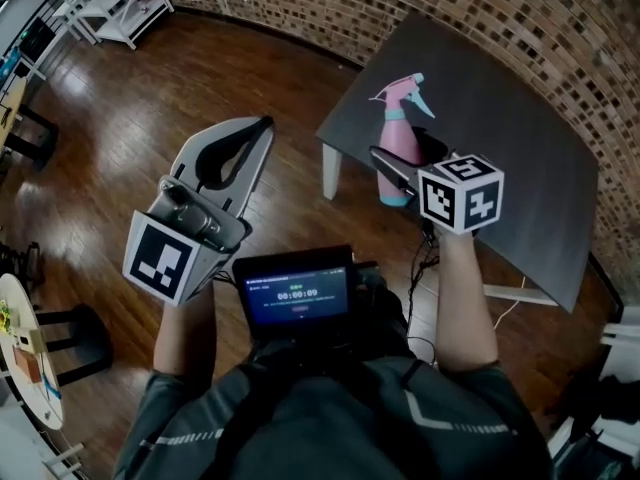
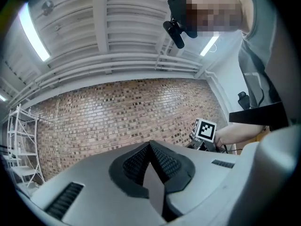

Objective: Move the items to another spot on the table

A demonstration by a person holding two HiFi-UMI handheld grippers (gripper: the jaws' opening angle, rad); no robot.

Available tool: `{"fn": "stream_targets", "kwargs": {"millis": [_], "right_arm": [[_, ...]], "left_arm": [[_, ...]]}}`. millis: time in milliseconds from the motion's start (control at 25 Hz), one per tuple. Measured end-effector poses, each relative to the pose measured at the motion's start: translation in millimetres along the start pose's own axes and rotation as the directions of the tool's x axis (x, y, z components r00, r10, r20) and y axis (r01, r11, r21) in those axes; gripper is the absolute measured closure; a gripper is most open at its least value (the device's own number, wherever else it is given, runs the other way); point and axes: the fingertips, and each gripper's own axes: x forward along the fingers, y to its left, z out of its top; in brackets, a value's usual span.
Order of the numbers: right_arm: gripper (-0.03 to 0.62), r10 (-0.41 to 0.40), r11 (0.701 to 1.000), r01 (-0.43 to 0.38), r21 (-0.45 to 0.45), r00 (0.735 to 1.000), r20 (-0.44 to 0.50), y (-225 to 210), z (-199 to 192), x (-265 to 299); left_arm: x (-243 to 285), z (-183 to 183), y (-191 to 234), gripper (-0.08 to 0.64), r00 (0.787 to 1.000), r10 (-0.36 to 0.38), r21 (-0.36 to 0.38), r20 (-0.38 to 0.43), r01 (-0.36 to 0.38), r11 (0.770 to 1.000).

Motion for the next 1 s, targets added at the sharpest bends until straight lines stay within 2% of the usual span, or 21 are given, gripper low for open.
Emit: {"fn": "stream_targets", "kwargs": {"millis": [200, 480, 600, 720, 1000], "right_arm": [[0.225, -0.034, 0.999, 0.034, 0.001, 0.999, -0.027, 9.6, 14.3, 27.6], [0.225, -0.114, 0.992, 0.115, 0.052, 0.993, -0.030, -22.8, 25.5, 53.3], [0.225, -0.142, 0.986, 0.143, 0.084, 0.990, -0.023, -41.6, 31.5, 71.6], [0.225, -0.179, 0.974, 0.184, 0.132, 0.983, -0.049, -68.9, 26.4, 94.3], [0.225, -0.247, 0.935, 0.261, 0.240, 0.965, -0.089, -138.9, 26.3, 148.1]], "left_arm": [[-18.0, -13.4, 39.3, 0.563, 1.000, 0.005, -0.013, 0.014, -0.005, 1.000], [-12.1, -33.1, 82.2, 0.563, 0.999, 0.007, -0.033, 0.042, -0.006, 0.999], [0.0, -44.5, 104.6, 0.563, 0.999, -0.004, -0.026, 0.045, 0.005, 1.000], [17.1, -67.0, 130.7, 0.563, 1.000, -0.011, -0.066, 0.028, 0.013, 0.998], [86.7, -112.7, 187.9, 0.563, 0.996, -0.093, -0.100, -0.004, 0.093, 0.991]]}}
